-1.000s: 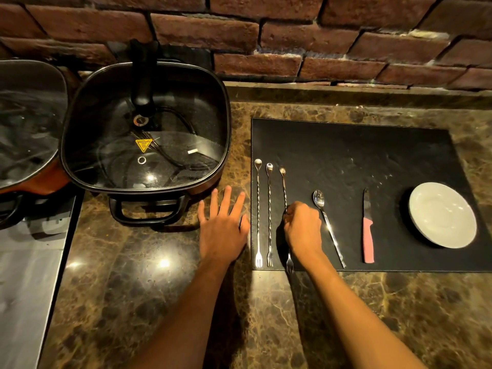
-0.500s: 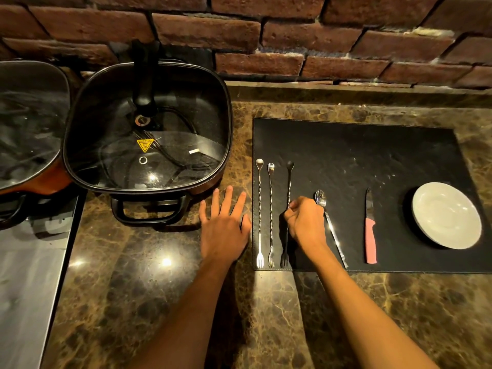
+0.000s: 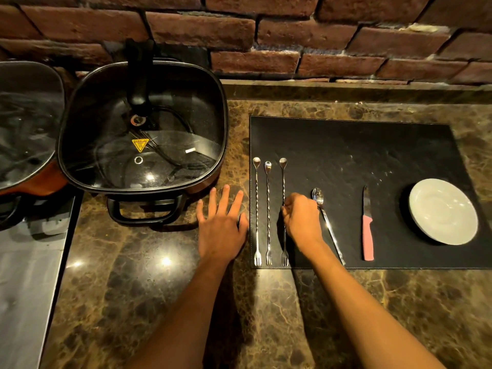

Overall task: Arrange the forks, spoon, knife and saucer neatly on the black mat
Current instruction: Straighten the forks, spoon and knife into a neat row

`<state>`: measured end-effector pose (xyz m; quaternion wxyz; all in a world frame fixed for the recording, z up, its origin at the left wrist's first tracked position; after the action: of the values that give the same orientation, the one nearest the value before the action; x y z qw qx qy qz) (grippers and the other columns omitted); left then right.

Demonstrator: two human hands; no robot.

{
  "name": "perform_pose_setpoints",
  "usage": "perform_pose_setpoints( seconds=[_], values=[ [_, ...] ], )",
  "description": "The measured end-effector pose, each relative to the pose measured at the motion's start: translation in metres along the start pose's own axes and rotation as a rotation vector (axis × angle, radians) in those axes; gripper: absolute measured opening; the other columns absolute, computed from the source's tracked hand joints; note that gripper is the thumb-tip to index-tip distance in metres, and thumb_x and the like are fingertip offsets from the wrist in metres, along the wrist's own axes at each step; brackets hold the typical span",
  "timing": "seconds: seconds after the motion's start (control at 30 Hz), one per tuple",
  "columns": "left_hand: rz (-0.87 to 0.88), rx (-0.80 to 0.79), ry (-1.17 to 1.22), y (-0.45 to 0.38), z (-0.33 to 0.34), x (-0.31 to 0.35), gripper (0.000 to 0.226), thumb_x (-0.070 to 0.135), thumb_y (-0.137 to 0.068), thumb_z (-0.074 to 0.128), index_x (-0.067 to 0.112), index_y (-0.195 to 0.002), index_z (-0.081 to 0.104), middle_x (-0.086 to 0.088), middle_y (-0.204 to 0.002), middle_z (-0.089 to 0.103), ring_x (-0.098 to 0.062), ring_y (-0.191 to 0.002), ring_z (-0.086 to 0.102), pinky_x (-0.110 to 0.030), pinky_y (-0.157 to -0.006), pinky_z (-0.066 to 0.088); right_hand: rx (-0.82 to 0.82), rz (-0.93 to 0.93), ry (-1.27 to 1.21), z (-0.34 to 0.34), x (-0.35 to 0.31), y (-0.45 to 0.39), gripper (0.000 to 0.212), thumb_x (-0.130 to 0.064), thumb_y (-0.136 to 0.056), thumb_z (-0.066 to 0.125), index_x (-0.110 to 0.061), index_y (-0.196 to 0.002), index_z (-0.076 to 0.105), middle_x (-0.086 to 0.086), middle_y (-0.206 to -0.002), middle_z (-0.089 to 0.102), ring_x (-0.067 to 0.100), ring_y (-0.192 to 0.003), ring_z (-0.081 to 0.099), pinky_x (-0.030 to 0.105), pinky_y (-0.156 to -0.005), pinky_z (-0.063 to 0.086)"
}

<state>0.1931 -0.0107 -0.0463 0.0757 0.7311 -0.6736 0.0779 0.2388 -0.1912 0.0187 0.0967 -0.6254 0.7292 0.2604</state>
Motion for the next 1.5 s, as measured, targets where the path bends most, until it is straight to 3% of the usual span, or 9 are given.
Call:
perform_pose_setpoints(
  seconds=[1.0,1.33,1.5],
  values=[
    [-0.008,-0.048,-0.002,0.001,-0.008,0.003,0.059,0.048,-0.099,0.027,0.034,-0.156,0.034,-0.004,-0.166,0.033,-0.032,-0.154,0.029,-0.063,-0.12,0.025,0.051,-0.017,0.009,0.003,-0.002,0.005,0.013,-0.004,-0.087,0.053,-0.002,-0.094,0.064,0.019,-0.095,0.066,0.04,-0.087,0.064,0.044,-0.073,0.054],
    [-0.008,-0.054,-0.028,0.001,-0.007,0.002,0.059,0.047,-0.099,0.029,0.033,-0.156,0.035,-0.004,-0.166,0.034,-0.032,-0.153,0.03,-0.062,-0.118,0.026,0.047,0.003,-0.075,0.007,0.008,0.002,0.012,-0.017,-0.091,0.059,-0.007,-0.096,0.064,0.014,-0.094,0.068,0.033,-0.087,0.066,0.042,-0.076,0.055],
    [0.022,-0.018,-0.048,0.003,-0.004,0.001,0.055,0.043,-0.101,0.037,0.031,-0.154,0.041,-0.007,-0.164,0.039,-0.034,-0.151,0.035,-0.062,-0.117,0.029,0.039,0.025,-0.142,0.004,0.019,0.006,0.013,-0.021,-0.092,0.058,-0.009,-0.088,0.063,0.013,-0.085,0.069,0.034,-0.082,0.064,0.04,-0.073,0.053]
  ],
)
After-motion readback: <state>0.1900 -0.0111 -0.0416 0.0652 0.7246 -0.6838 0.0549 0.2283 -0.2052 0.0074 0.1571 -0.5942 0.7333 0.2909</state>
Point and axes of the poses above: each hand's wrist, its own y-axis away from the middle knuckle, its own z-axis out of the palm, x = y × z, the point moved 4 cm from there along -y, towards the middle knuckle
